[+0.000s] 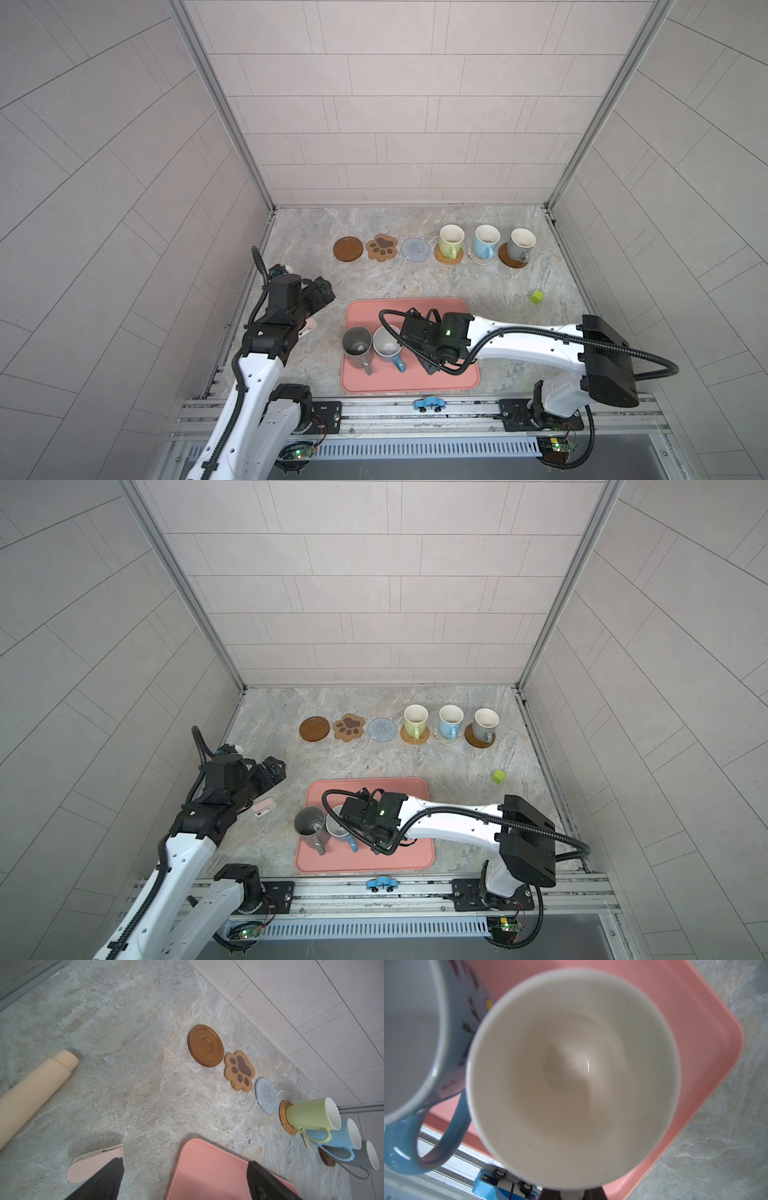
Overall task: Place cups on coasters
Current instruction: Pick up the cup from the tray, then place the cup on the coaster.
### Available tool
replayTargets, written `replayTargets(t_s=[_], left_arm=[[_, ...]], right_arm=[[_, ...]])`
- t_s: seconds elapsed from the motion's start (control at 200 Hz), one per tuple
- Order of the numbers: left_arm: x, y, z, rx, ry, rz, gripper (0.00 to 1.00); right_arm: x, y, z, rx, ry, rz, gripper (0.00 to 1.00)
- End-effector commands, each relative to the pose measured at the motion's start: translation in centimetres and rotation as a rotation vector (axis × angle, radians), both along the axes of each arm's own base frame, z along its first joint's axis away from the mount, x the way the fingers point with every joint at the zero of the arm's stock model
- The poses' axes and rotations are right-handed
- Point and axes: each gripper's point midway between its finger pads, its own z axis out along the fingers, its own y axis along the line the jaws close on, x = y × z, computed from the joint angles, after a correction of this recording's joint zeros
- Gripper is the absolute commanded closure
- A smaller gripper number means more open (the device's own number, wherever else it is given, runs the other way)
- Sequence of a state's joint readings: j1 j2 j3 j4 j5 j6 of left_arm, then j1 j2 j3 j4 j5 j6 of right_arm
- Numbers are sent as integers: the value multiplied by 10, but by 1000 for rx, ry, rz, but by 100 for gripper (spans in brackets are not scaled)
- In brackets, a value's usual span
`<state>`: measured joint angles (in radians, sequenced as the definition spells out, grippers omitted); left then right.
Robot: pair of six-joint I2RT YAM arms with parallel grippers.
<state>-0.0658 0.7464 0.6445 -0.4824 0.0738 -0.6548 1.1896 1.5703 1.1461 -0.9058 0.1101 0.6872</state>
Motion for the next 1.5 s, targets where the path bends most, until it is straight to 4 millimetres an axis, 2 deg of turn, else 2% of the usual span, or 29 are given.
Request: replayTargets(t_s=[0.0, 0.29, 0.525, 0.831, 1.146, 1.491], left_arm=[[2, 2, 4, 9, -16, 10, 0], [1, 1, 5, 7, -17, 6, 0], [1, 1, 7, 9, -24, 5, 0], [-1, 1, 8, 10, -25, 3, 0], [-4, 1, 6, 6, -26, 3, 0], [-5, 1, 7, 8, -24, -1, 0]], right_arm=[[10, -6, 15, -35, -60, -28, 96], [26, -4, 38, 16, -89, -80, 100], [55, -4, 55, 70, -123, -164, 100], [125, 1, 75, 87, -207, -290, 100], [193, 18, 71, 86, -246, -367, 100], [261, 11, 70, 126, -282, -481, 100]])
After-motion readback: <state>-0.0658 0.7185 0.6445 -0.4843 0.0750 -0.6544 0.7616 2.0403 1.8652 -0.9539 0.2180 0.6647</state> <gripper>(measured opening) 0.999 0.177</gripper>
